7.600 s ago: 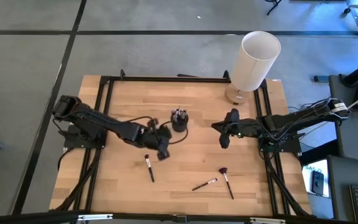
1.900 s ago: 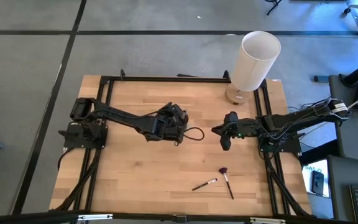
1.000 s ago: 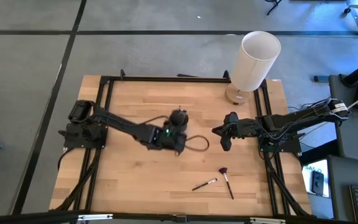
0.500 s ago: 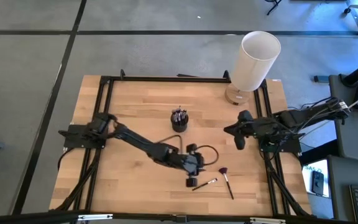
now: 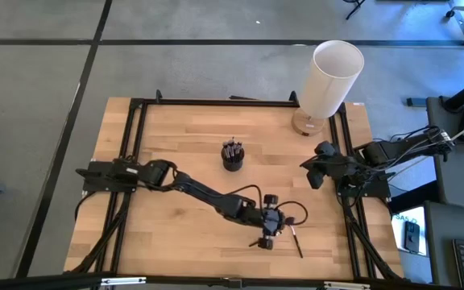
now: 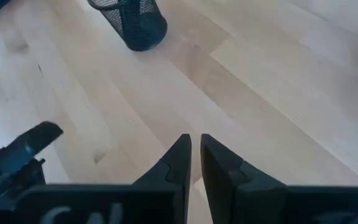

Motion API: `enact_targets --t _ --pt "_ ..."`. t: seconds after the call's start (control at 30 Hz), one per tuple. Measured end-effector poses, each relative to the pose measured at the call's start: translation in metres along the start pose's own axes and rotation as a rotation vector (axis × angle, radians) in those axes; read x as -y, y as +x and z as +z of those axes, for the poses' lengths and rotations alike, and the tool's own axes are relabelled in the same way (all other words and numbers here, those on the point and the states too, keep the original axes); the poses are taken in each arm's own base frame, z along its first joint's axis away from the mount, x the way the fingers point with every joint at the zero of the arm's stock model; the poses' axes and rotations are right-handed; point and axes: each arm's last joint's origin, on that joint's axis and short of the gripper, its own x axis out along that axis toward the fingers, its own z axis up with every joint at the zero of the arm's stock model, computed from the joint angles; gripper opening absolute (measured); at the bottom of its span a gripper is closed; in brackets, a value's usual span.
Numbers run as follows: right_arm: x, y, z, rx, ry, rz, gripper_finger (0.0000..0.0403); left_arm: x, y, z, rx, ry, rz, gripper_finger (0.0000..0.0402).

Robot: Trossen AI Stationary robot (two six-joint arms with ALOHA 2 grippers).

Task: Sort items
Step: Put the eyeshadow brush into the organizer

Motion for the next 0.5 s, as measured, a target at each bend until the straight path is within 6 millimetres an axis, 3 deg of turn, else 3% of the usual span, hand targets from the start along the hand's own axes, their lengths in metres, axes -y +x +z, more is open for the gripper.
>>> enact_targets --t 0.1,0.17,0.5 --pt "0.000 0.000 0.000 0.000 -0.001 0.000 0.0037 -0.007 0.012 -0.001 0.089 -0.245 0.073 0.0113" --pt "0.000 0.000 0.000 0.000 -0.001 0.000 0.0037 -0.014 0.016 -0.003 0.076 -0.338 0.020 0.0113" --pt "0.000 0.000 0.000 0.001 0.017 0.003 0.0037 -0.002 0.023 -0.024 -0.082 -0.416 -0.088 0.0113"
